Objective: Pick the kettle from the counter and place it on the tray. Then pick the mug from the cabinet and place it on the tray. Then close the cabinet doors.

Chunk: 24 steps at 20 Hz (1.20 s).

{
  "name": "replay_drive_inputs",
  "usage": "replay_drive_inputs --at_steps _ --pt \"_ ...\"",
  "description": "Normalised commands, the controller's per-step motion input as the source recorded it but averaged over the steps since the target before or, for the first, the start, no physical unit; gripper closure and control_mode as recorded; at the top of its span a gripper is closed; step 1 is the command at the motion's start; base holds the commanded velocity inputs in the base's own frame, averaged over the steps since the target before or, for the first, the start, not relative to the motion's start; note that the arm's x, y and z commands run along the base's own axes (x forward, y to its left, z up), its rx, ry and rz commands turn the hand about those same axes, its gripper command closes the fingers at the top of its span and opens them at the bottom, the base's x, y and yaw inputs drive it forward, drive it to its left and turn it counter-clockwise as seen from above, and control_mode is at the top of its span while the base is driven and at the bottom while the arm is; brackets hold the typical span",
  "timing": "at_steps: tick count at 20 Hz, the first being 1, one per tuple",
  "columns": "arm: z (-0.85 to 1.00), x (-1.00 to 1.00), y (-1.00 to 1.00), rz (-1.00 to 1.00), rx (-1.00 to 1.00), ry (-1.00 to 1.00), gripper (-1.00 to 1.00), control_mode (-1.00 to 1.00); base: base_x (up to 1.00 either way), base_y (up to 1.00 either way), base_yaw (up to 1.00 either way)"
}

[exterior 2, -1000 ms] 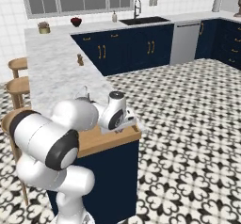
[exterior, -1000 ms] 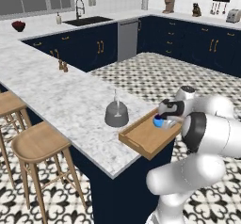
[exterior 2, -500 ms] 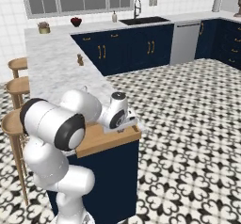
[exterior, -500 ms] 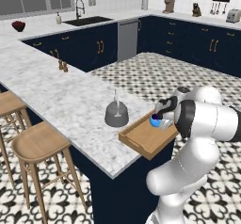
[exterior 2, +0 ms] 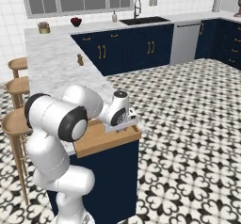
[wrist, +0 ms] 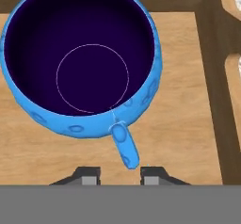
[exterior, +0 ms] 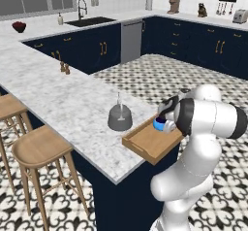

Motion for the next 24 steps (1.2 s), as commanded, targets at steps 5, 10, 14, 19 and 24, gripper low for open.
replay_drive_inputs --at_steps 5,10,14,19,24 --pt "0.11 -0.15 0.05 0.00 0.00 0.00 -1.00 -1.00 0.00 0.00 0.00" --pt "0.63 -0.43 0.40 0.00 -0.02 0.00 -1.00 -1.00 0.00 0.00 0.00" --pt "0.75 -0.39 0.84 -0.07 -0.07 0.00 -1.00 -1.00 0.00 0.00 0.00" --pt "0.62 -0.39 0.97 -0.15 -0.03 0.00 -1.00 -1.00 0.00 0.00 0.00" --pt "0.44 -0.40 0.85 -0.17 0.01 0.00 -1.00 -1.00 0.00 0.00 0.00"
